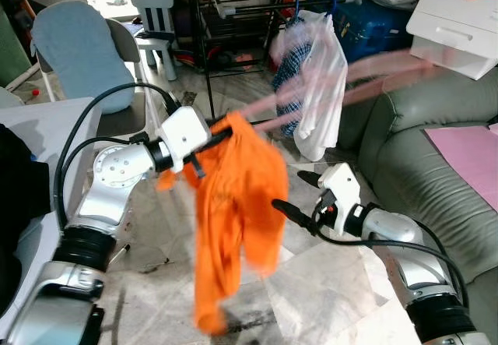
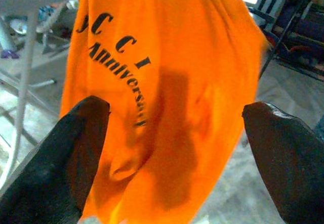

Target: Hang hanger

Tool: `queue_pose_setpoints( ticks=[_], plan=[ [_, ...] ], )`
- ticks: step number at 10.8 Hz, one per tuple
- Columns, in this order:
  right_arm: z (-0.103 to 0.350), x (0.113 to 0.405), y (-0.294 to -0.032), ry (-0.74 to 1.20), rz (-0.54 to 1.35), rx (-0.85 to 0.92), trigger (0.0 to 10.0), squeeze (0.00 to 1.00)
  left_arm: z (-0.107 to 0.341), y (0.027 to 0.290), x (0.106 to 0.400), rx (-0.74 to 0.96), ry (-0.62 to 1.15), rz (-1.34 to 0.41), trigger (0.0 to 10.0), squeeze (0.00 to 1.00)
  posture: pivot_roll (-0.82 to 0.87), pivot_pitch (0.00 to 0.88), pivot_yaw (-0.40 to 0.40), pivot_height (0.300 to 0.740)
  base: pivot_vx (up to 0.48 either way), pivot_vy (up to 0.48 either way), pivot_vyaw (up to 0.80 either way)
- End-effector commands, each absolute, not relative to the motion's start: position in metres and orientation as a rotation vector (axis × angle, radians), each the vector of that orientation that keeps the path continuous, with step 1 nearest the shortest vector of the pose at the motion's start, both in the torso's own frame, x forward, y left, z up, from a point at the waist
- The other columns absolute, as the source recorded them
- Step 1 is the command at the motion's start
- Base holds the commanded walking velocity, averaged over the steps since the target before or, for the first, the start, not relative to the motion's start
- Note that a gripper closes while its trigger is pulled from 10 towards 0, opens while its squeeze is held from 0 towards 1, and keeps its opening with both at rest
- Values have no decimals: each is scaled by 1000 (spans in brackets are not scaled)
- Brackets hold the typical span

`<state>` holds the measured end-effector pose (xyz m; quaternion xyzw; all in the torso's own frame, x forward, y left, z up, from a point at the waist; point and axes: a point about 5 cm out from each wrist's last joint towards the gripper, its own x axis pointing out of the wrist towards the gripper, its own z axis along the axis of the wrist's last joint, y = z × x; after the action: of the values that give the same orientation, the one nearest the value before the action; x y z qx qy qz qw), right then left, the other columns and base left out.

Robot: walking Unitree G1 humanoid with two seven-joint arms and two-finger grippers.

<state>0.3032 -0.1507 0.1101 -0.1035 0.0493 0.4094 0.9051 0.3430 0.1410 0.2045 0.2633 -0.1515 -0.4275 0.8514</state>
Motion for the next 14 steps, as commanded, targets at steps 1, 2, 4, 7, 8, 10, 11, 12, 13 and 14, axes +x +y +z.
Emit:
queue_pose_setpoints(
  ticks=[1,2,4,7,8,10,11,12,13,14],
  plan=[
    [109,303,-153,100,846,-219,10000,0,218,140,344,553,-368,-907,0,0,-91,32,26,740,0,0,0],
    [109,303,-154,96,838,-198,10000,0,215,142,344,581,-357,-903,0,0,-91,33,28,740,0,0,0],
    [110,310,-172,115,726,-87,10000,0,198,160,348,652,-277,-861,0,0,-96,34,33,740,0,0,0],
    [103,332,-192,236,409,8,10000,0,187,146,330,445,-275,-949,0,0,-97,41,22,740,0,0,0],
    [104,335,-189,244,414,7,10000,0,184,143,324,400,-257,-986,0,0,-96,42,19,740,0,0,0],
    [106,345,-188,271,374,2,10000,0,182,136,310,277,-231,-1073,0,0,-94,42,16,740,0,0,0],
    [108,348,-188,274,360,38,10000,0,176,134,299,279,-182,-1151,0,0,-92,43,14,740,0,0,0],
    [111,350,-187,278,373,74,10000,0,162,137,292,366,-126,-1213,0,0,-97,43,13,740,0,0,0],
    [112,350,-187,280,388,74,10000,0,159,135,285,390,-89,-1295,0,0,-98,43,12,740,0,0,0],
    [114,350,-185,284,424,117,10000,0,157,131,284,460,-87,-1327,0,0,-98,42,11,740,0,0,0]
  ],
)
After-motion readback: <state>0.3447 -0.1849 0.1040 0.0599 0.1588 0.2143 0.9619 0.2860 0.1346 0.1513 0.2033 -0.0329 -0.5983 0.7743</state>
